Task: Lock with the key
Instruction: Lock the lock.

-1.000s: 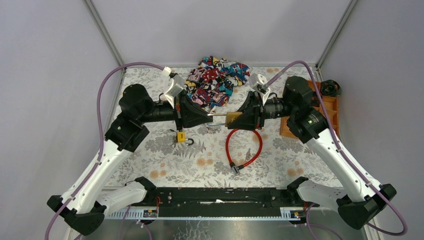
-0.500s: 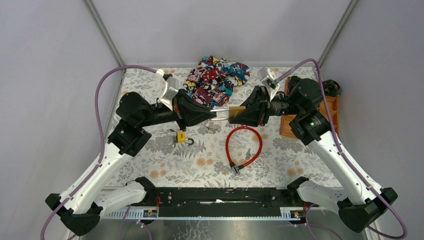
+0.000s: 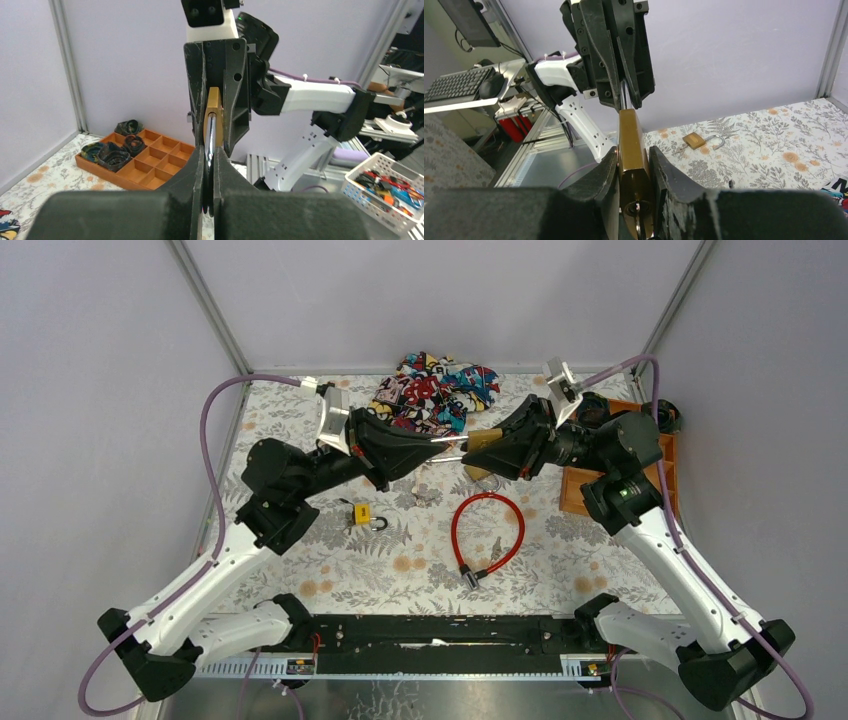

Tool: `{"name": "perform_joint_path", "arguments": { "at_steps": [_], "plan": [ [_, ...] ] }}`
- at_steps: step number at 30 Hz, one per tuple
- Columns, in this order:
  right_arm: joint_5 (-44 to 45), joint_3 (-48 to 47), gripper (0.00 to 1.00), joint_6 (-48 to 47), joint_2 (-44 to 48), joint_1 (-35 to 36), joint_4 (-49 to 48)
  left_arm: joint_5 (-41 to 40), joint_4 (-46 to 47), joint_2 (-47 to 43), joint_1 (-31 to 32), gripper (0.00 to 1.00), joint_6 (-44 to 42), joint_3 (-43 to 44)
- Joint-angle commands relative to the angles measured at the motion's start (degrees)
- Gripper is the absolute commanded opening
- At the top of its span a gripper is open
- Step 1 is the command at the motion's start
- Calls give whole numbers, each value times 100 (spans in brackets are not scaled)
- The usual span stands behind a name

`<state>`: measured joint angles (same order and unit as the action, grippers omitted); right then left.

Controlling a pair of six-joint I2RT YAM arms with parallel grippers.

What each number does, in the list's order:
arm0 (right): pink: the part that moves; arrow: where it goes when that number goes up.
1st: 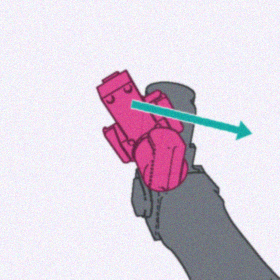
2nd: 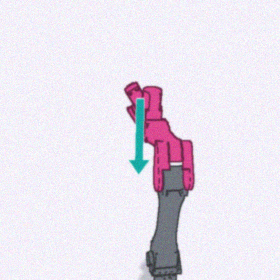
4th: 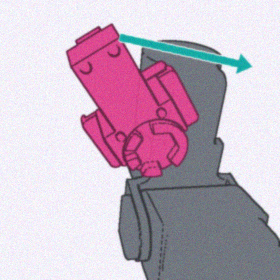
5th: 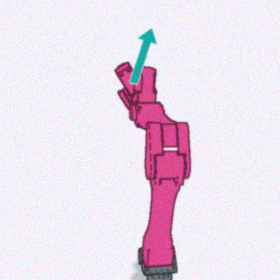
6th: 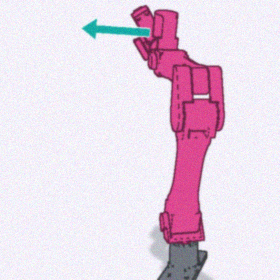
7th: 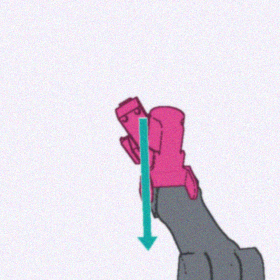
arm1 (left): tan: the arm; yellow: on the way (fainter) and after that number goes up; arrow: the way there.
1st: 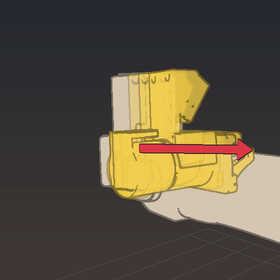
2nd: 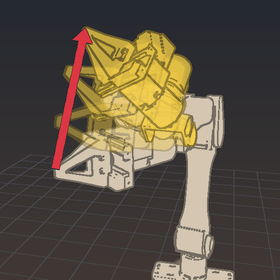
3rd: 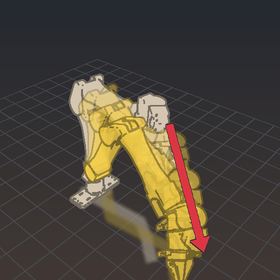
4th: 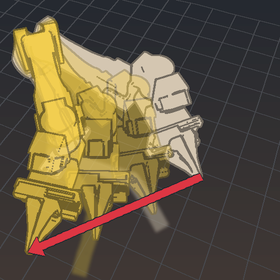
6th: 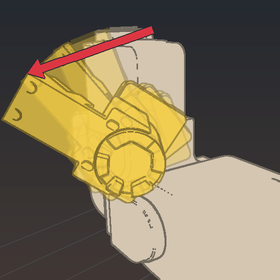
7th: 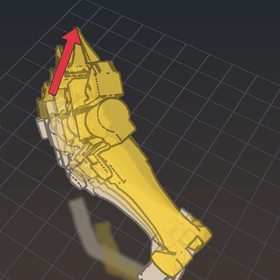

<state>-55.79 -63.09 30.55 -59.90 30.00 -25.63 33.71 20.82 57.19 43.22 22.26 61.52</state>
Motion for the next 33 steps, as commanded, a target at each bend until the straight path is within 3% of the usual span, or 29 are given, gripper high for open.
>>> {"name": "perform_joint_path", "arguments": {
  "at_steps": [1, 6, 12, 16, 19, 23, 26, 30, 33],
  "plan": [
    [1596, -20, 0, 390, -733, 397, 3, 409, -11, 961, 855, 0, 120, -320],
    [1573, 157, 0, 251, -790, 398, 199, 393, 18, 1254, 941, 0, -31, 85],
    [1496, -113, 0, 398, -934, 395, -19, 472, -686, 1672, 1319, 0, -34, 196],
    [1349, -498, 0, -60, -809, 393, 712, 391, -509, 1730, 1337, 0, -37, 81],
    [770, -843, 0, -558, -905, 396, 1397, 766, -374, 1923, 1347, 0, -174, 449],
    [437, -1035, 0, -1786, -881, 390, 3207, 1002, -1032, 2073, 1225, 0, -832, 1261],
    [500, -1065, 0, -2381, -864, 393, 3965, 1127, -1308, 2131, 1043, 0, -988, 1721],
    [263, -1058, 0, -2198, -978, 400, 3588, 1051, -2051, 2301, 1164, 0, -1436, 2062],
    [83, -1030, 0, -2018, -1064, 397, 3204, 783, -2073, 2312, 1306, 0, -1650, 2018]
  ]
}}
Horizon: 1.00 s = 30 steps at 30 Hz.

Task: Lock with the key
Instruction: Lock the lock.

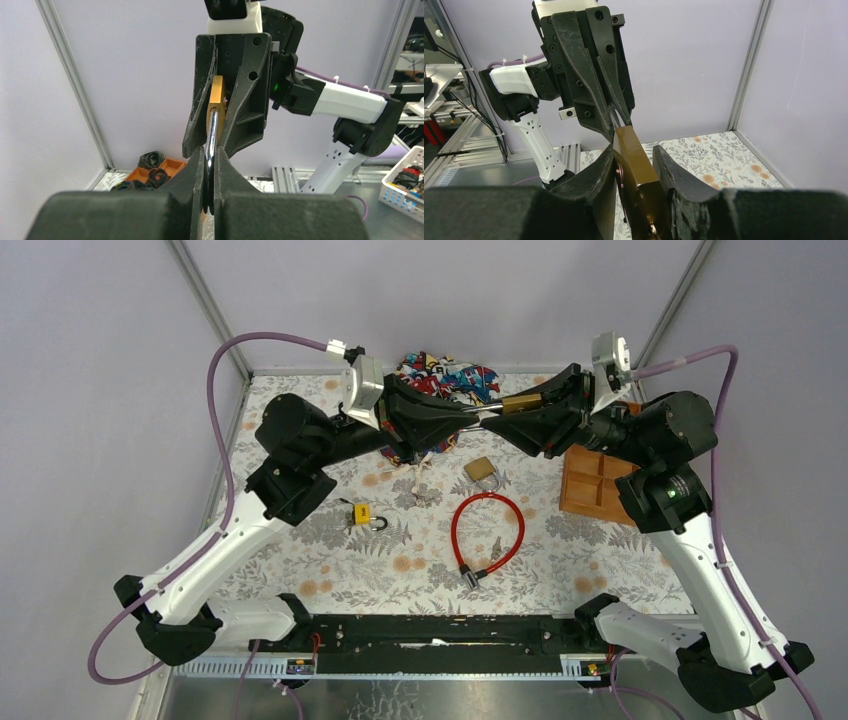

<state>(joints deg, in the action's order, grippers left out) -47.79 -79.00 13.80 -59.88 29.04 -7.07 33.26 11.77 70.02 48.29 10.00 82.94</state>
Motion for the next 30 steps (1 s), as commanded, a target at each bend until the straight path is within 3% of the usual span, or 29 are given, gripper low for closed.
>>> {"name": "perform_joint_path", "arguments": {
  "at_steps": [1, 6, 10, 13, 18, 22, 25, 28, 30],
  "plan": [
    [-791, 569, 0, -275, -1092, 508, 1246, 801, -1168, 1043, 832, 0, -465, -106],
    [-1226, 470, 0, -1099, -1151, 668, 2055, 878, -1013, 1180, 490, 0, -128, 312],
    [-1262, 378, 0, -2023, -848, 440, 3442, 946, -1728, 1178, -68, 0, -532, 775],
    [-1352, 399, 0, -1675, -744, 354, 3018, 959, -1976, 1071, -80, 0, -598, 750],
    [-1385, 537, 0, -749, -667, 352, 1769, 909, -1473, 796, 173, 0, -194, -40],
    [-1182, 484, 1, -766, -440, 219, 1946, 611, -1508, 379, 144, 0, -634, -473],
    [-1185, 313, 56, -1235, -361, -51, 2881, 389, -1667, 41, -61, 0, -1219, -654],
    [-991, 234, 96, -1879, -148, -343, 3716, 401, -1918, -194, -610, 0, -1499, -727],
    [-833, 160, 100, -2512, -12, -540, 4457, 398, -2319, -332, -885, 0, -1834, -726]
  ]
}}
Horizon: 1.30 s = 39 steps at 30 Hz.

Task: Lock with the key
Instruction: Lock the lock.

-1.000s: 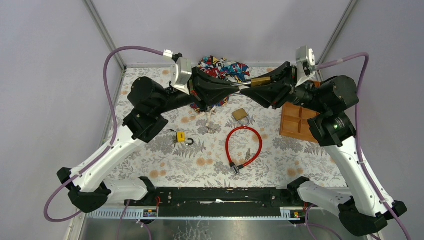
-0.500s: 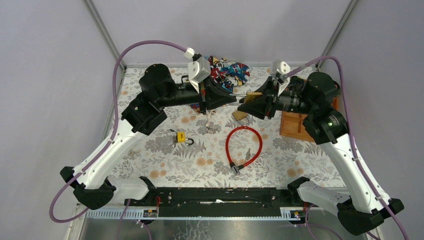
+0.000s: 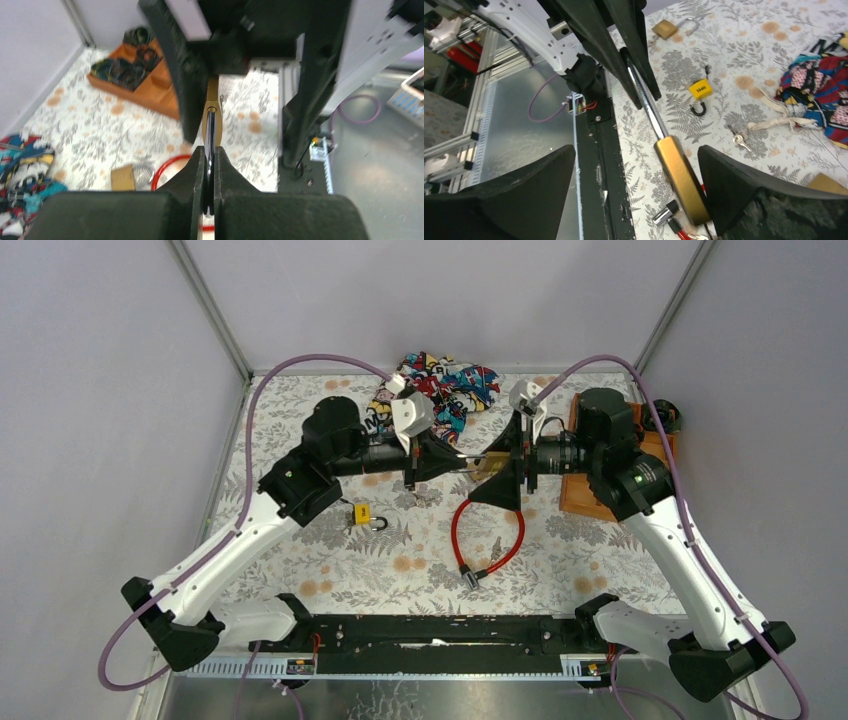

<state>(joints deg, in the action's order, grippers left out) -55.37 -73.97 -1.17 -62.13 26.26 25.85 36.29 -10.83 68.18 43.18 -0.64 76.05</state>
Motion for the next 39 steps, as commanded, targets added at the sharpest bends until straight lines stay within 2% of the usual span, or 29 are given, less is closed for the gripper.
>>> {"name": "perform_joint_path", "arguments": {
  "at_steps": [1, 3, 5, 8, 11, 15, 18, 22, 28, 35, 37, 39],
  "plan": [
    [60, -402, 100, -1343, 273, -330, 1591, 123, -350, -227, -472, 0, -933, -64],
    [366, -452, 100, -1905, 422, -358, 2283, 202, -799, -420, -568, 0, -1321, -120],
    [656, -248, 100, -2353, 575, -359, 2438, 428, -1242, -605, -573, 0, -1630, -155],
    [939, 238, 98, -2435, 717, -360, 1834, 864, -1547, -743, -574, 0, -1642, -202],
    [239, 694, 93, -1917, 649, -353, 692, 990, -1623, -780, -574, 0, -1531, -249],
    [9, 1055, 88, -1472, 640, -271, -425, 1052, -1615, -767, -574, 0, -1473, -202],
    [-34, 1016, 79, -1528, 565, -59, -580, 1066, -1615, -734, -577, 0, -1404, -148],
    [276, 859, 74, -1829, 337, 418, -335, 1101, -1580, -669, -566, 0, -1361, -111],
    [580, 698, 40, -2293, 112, 545, 201, 1106, -1499, -665, -574, 0, -1242, -73],
    [731, 689, 45, -2610, 136, 546, 407, 1177, -1430, -666, -569, 0, -1186, -88],
    [755, 676, 39, -2613, 135, 545, 390, 1175, -1410, -674, -573, 0, -1169, -75],
    [707, 703, 21, -2495, 154, 546, 212, 1189, -1401, -675, -570, 0, -1132, -65]
  ]
}}
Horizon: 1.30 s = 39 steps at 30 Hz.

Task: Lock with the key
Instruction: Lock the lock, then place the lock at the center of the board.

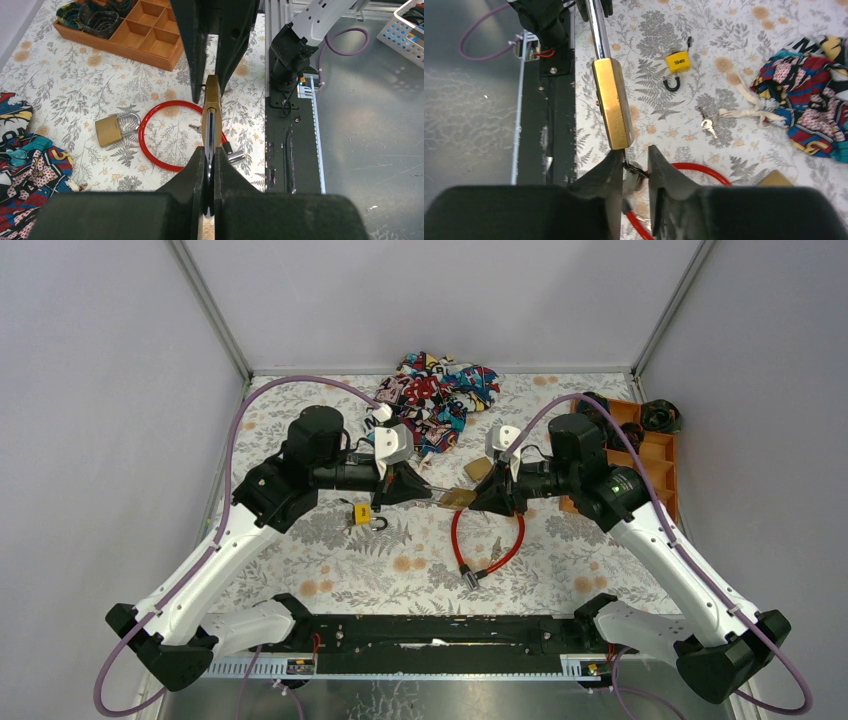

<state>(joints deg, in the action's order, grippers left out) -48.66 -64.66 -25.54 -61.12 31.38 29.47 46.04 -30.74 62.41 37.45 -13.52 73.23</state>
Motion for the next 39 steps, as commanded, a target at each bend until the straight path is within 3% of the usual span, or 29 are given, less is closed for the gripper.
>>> {"name": "perform_joint_path", "arguments": {
  "at_steps": [1, 4, 9, 15, 21, 25, 29, 33, 36, 39],
  "plan": [
    [7, -216, 11, -33, 62, 33, -207, 213, 587, -98, 2, 0, 159, 210],
    [1, -160, 0, -33, 110, 34, -253, 139, 589, -103, 1, 0, 149, 220],
    [604, 110, 0, -221, 171, 34, 64, -104, 184, -32, -210, 0, -144, 553],
    [1512, 1233, 0, -89, 543, 25, -527, 198, 120, 131, -1405, 0, -442, 1311],
    [1776, 1654, 0, 14, 632, -20, -697, 511, -626, 148, -1539, 0, -1021, 1620],
    [1825, 1590, 0, -66, 623, -71, -602, 598, -2331, 101, -1461, 0, -3309, 1626],
    [1996, 1252, 0, -341, 345, -70, -161, -238, -3859, 164, -1080, 0, -5279, 1745],
    [1982, 1141, 0, -307, 292, -71, -202, -640, -3519, 42, -1047, 0, -4749, 1438],
    [1641, 1037, 0, 280, 141, -64, -354, -746, -3083, 102, -1047, 0, -3154, 1010],
    [1277, 1151, 0, 1565, -75, 192, -1017, -466, -3300, 363, -1061, 0, -2000, 156]
  ]
}}
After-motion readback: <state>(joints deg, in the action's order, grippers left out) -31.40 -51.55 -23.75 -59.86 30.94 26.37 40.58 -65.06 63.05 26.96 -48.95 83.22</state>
